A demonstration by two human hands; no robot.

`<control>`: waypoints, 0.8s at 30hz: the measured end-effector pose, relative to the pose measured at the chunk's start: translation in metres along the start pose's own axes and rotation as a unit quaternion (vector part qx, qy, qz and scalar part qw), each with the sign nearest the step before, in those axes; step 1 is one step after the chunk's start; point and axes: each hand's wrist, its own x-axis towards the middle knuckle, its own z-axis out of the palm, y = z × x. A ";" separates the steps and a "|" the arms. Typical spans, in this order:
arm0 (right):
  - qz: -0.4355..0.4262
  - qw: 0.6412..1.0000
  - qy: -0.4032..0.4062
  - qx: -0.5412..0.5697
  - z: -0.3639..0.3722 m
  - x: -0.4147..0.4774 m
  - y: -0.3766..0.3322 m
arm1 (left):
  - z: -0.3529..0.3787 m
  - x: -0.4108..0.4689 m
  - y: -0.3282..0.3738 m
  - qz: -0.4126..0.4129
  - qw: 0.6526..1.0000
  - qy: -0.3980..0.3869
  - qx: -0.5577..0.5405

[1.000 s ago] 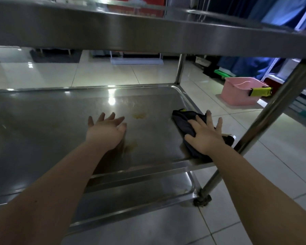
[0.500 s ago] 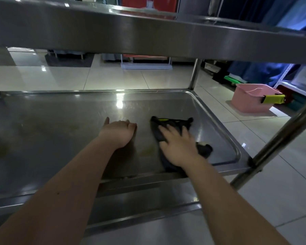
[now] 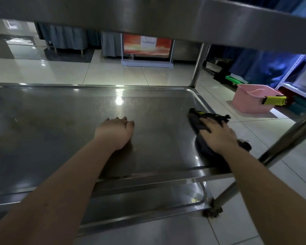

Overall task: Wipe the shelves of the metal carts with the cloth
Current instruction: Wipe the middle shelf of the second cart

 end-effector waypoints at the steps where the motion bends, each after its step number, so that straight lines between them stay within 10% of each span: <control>1: 0.011 1.000 0.005 -0.010 -0.001 0.003 0.006 | 0.001 0.000 0.002 -0.001 1.000 0.004 -0.009; 15: -0.168 0.982 -0.080 0.019 0.034 0.019 -0.178 | -0.005 0.003 -0.009 0.009 0.999 -0.006 -0.053; 24: -0.158 0.983 -0.060 0.072 0.029 0.055 -0.135 | 0.008 0.074 -0.018 0.018 0.998 0.033 -0.042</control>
